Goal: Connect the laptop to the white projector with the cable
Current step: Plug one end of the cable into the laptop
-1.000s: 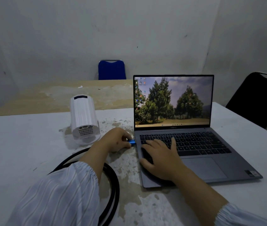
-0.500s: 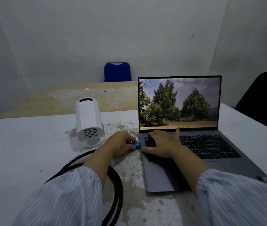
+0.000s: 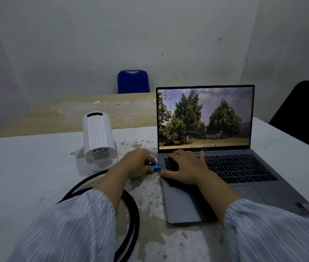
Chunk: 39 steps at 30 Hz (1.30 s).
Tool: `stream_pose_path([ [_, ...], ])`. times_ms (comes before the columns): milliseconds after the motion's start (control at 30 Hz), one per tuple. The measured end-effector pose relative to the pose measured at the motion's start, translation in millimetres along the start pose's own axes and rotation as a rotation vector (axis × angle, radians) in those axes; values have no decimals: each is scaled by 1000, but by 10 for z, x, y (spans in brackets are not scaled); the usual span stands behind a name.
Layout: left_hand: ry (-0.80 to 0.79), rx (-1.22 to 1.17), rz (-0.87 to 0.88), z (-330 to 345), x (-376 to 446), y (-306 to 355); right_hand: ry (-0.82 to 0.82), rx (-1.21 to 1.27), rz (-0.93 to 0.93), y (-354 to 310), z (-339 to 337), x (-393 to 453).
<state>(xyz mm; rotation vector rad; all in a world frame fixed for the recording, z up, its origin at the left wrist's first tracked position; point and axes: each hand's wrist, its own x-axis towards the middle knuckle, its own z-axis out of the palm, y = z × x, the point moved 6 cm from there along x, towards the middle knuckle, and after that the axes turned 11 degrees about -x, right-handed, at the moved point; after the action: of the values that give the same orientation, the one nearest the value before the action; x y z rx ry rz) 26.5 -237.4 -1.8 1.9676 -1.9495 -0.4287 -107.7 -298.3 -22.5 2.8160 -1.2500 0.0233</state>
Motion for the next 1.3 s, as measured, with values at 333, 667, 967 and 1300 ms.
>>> stream_pose_path([
  [333, 125, -26, -80, 67, -26, -55, -14, -5, -6, -9, -2, -22],
  [667, 220, 9, -90, 102, -195, -37, -71, -50, 11, -73, -6, -100],
  [967, 189, 18, -178, -60, -637, -283, -9, -7, -148, -623, -224, -143],
  [1300, 221, -47, -431, -482, -1687, -824, 111, 61, -453, -1907, -387, -504],
])
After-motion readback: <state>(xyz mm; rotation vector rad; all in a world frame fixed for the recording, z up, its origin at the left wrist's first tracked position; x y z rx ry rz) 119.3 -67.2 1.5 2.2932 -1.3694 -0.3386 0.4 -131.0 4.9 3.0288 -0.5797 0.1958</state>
